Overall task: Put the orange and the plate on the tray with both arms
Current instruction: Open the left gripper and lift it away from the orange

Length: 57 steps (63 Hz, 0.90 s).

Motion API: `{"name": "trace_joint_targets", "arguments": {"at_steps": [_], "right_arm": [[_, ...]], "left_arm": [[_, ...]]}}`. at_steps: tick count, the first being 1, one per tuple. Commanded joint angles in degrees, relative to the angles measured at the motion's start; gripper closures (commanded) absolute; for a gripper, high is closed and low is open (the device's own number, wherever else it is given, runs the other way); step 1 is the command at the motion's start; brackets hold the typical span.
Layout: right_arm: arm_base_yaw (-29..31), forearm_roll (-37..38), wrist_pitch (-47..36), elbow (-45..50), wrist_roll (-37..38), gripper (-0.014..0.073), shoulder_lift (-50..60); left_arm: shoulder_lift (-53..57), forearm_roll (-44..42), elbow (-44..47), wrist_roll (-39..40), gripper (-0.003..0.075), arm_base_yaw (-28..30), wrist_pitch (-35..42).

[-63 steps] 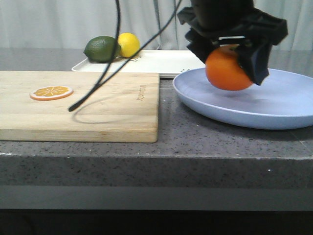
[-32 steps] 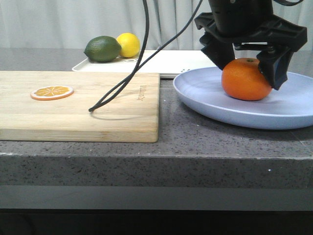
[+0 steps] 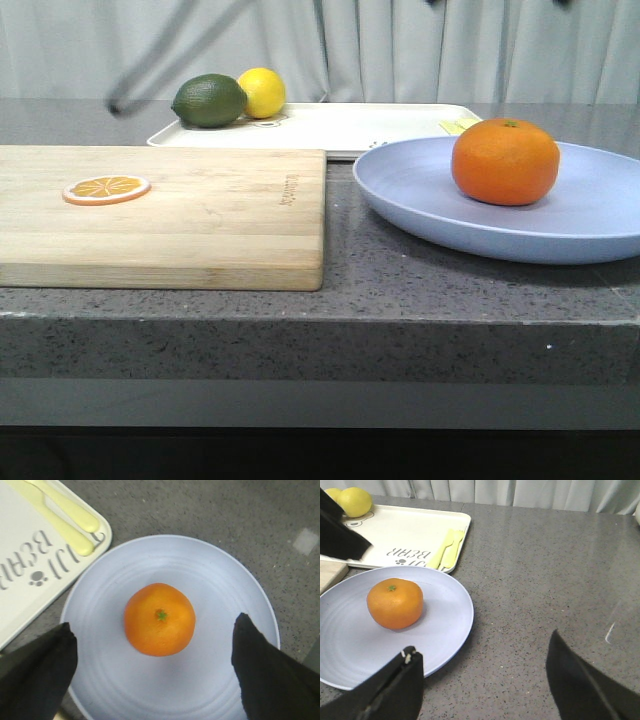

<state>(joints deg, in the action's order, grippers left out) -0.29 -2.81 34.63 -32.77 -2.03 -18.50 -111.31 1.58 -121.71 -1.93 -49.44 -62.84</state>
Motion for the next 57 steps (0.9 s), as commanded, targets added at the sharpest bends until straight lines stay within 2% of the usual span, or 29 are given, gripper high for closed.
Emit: {"name": "trace_joint_targets", "arguments": {"at_steps": [1,20,31,47,57], "right_arm": [[0.2,0.8,-4.6,-1.9,-0.6,0.0062,-0.9],[0.2,0.8,-4.6,-1.9,-0.6,0.0062,-0.9],[0.2,0.8,-4.3,-1.9,-0.6,0.0062,-0.9],[0.2,0.8,-0.1,-1.9,-0.6,0.0062,-0.9],[0.2,0.8,3.7,-2.1,0.6,0.0062,-3.1]], "left_arm": [[9.2,0.1,3.1,0.8,0.0120,1.8,3.0],[31.0,0.1,29.6,0.9,0.0120,7.2,11.9],[42.8,0.1,44.2,1.0,0.0120,10.2,14.0],[57.1,0.1,60.6,2.5,0.0120,13.4,15.1],[63.2,0.1,65.9,2.5,0.0120,13.8,15.9]]}}
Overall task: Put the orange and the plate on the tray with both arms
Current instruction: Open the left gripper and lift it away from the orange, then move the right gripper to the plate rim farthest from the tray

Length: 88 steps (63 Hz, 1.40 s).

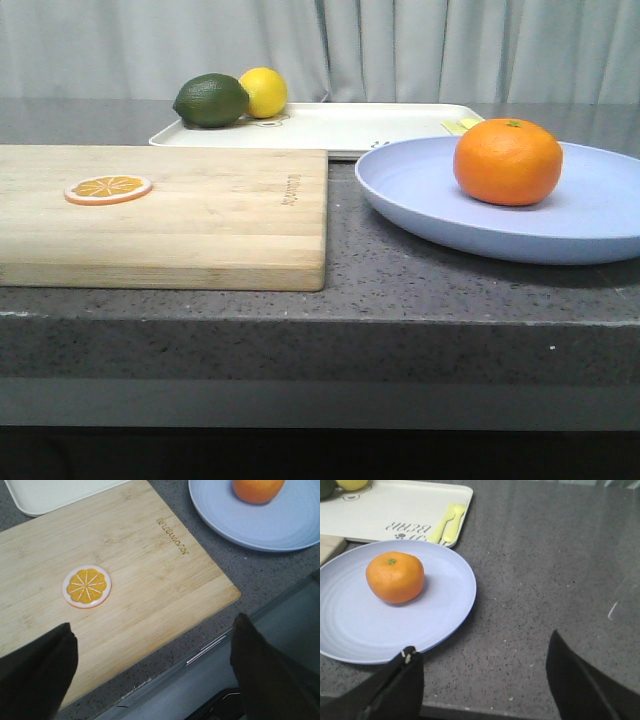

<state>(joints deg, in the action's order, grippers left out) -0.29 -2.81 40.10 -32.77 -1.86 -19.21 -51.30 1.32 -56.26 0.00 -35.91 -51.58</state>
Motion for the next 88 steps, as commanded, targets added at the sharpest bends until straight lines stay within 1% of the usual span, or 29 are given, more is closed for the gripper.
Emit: {"name": "trace_joint_targets", "arguments": {"at_steps": [1,7,15,27,37,42,47,50,54,57,65,74,88], "right_arm": [[0.2,0.7,-1.4,-2.3,0.6,0.0062,-3.2],[0.2,-0.7,1.7,-4.6,0.9,0.0062,-8.0],[0.2,-2.5,6.9,-10.2,0.9,0.0062,-16.3],[0.2,-2.7,13.7,-18.2,0.9,0.0062,-30.1],[0.3,-2.9,15.6,-21.7,0.9,0.0062,-38.6],[1.8,-4.7,15.2,-21.9,0.9,0.0062,-42.0],[5.0,-8.2,14.9,-21.9,0.4,0.0062,-45.3],[7.5,-11.6,15.1,-21.9,-1.0,0.0062,-46.8],[10.2,-17.3,15.8,-21.9,-4.5,0.0062,-48.9],[12.0,-23.5,16.2,-21.9,-8.3,0.0062,-50.6],[14.9,-33.2,16.0,-21.9,-13.3,0.0062,-54.2],[16.1,-37.9,14.7,-21.9,-14.1,0.0064,-57.6],[16.1,-40.7,12.3,-21.9,-14.3,0.0064,-61.5]], "left_arm": [[3.7,0.4,0.7,0.6,0.0120,0.3,4.6],[5.7,0.4,1.2,0.6,0.0120,0.3,4.5],[6.9,0.4,1.2,0.6,0.0120,0.3,4.7],[7.0,0.4,1.2,0.6,0.0120,0.3,5.0],[7.0,0.3,1.2,0.6,0.0120,0.3,5.8],[7.0,0.2,1.2,0.6,0.0120,0.3,6.1],[7.0,0.2,1.2,0.6,0.0120,0.3,6.4],[7.0,0.1,1.2,0.6,0.0120,0.3,6.6],[7.0,0.1,1.2,0.6,0.0120,0.3,6.6],[7.0,0.1,1.2,0.6,0.0120,0.3,6.6],[7.0,0.1,1.2,0.6,0.0120,0.3,6.6],[7.0,0.1,1.2,0.6,0.0120,0.3,6.6],[7.0,0.1,1.2,0.6,0.0120,0.3,6.6]]}}
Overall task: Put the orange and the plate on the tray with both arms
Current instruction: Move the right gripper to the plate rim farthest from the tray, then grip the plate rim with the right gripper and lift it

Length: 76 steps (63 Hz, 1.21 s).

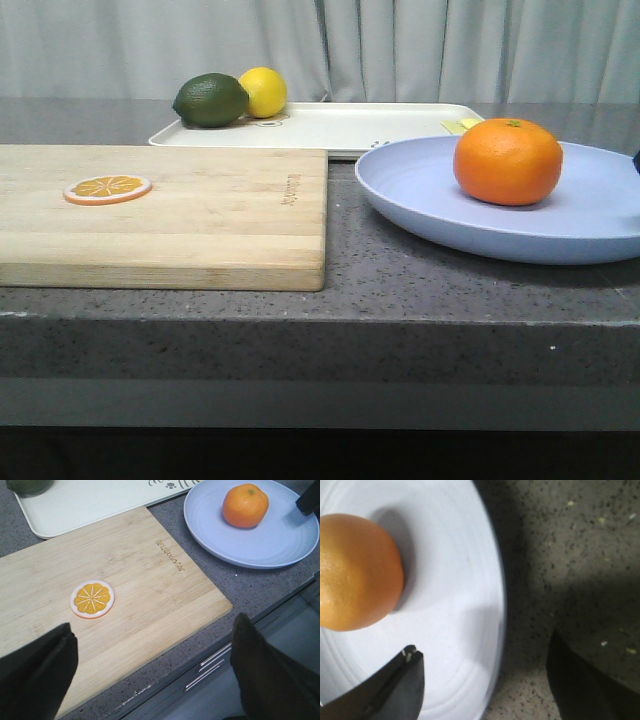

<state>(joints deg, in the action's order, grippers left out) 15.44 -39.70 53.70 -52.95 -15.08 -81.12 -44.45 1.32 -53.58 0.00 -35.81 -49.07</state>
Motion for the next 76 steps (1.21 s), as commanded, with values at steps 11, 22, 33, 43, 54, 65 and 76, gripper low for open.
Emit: {"name": "trace_joint_targets", "arguments": {"at_steps": [11,22,33,43,54,65,76], "right_arm": [[0.4,-6.4,-2.1,-1.8,-1.1,0.0153,-1.4],[0.4,-6.5,-2.1,-1.8,-1.1,0.0326,-3.0],[0.4,-6.6,-2.5,-1.8,-1.1,0.0463,-3.3],[0.4,-6.6,-2.5,-1.8,-1.1,0.0553,-3.3],[0.4,-6.6,-2.7,-1.8,-1.1,0.0630,-3.3],[0.4,-6.7,-2.8,-1.8,-1.1,0.0714,-3.3],[0.4,-6.8,-1.5,-2.4,-1.1,0.0712,-3.1]], "left_arm": [[0.2,0.1,-1.5,0.6,0.0120,0.2,4.0],[0.2,0.1,-1.5,0.6,0.0120,0.2,4.0],[0.2,0.1,-1.5,0.6,0.0120,0.2,4.0],[0.2,0.1,-1.5,0.6,0.0120,0.2,4.0],[0.2,0.1,-1.5,0.6,0.0120,0.2,4.0],[0.2,0.1,-1.5,0.6,0.0120,0.2,3.9],[0.2,0.1,-1.5,0.6,0.0120,0.2,3.9]]}}
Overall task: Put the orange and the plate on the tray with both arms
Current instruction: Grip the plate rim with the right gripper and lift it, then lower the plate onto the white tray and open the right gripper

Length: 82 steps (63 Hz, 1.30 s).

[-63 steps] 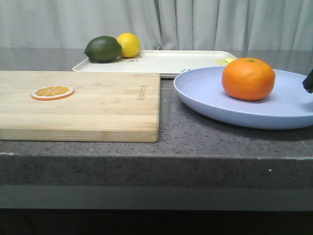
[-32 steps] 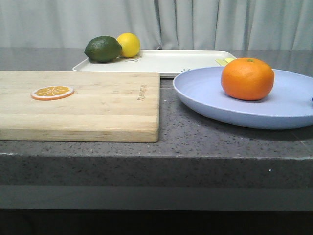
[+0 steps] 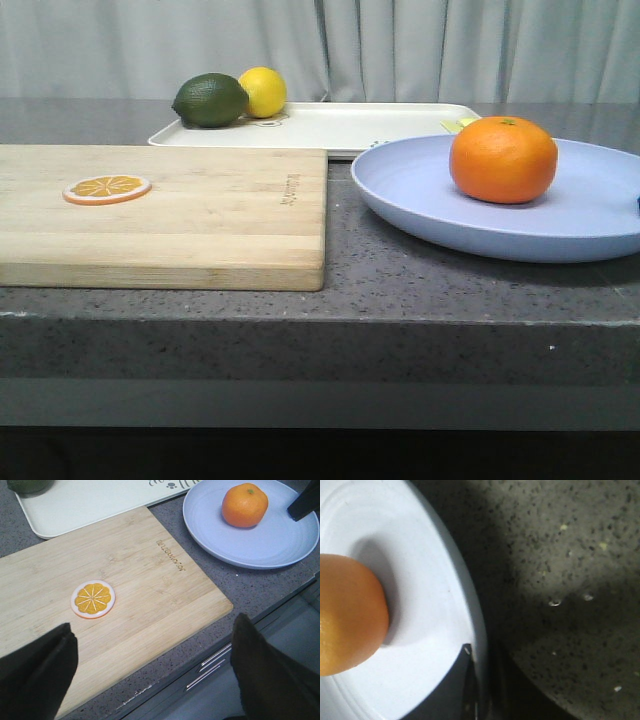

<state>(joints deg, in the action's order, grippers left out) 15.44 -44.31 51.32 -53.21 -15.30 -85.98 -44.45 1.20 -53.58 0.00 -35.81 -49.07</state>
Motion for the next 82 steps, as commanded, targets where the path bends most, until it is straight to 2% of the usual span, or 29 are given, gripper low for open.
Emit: {"name": "trace_joint_targets", "arguments": {"at_steps": [1,18,31,44,61,82], "right_arm": [[0.4,-2.2,1.4,-2.6,-0.8,0.0712,1.7],[0.4,-2.2,10.0,-9.8,-0.8,0.0712,1.7],[-0.1,-2.2,9.4,-15.2,3.2,0.0712,0.5],[-4.5,-2.3,10.2,-24.2,6.7,0.0712,-6.4],[-11.3,-2.3,9.8,-41.6,12.9,0.0712,-19.2],[-15.3,-1.7,10.3,-68.9,23.7,0.0712,-36.7]], "left_arm": [[0.2,0.3,-1.5,0.6,0.0120,0.2,3.9],[0.2,0.3,-1.5,0.6,0.0120,0.2,3.9],[0.2,0.3,-1.5,0.6,0.0120,0.2,3.9],[0.2,0.3,-1.5,0.6,0.0120,0.2,4.0],[0.2,0.3,-1.5,0.6,0.0120,0.2,4.1],[0.2,0.4,-1.5,0.6,0.0120,0.2,3.5]]}}
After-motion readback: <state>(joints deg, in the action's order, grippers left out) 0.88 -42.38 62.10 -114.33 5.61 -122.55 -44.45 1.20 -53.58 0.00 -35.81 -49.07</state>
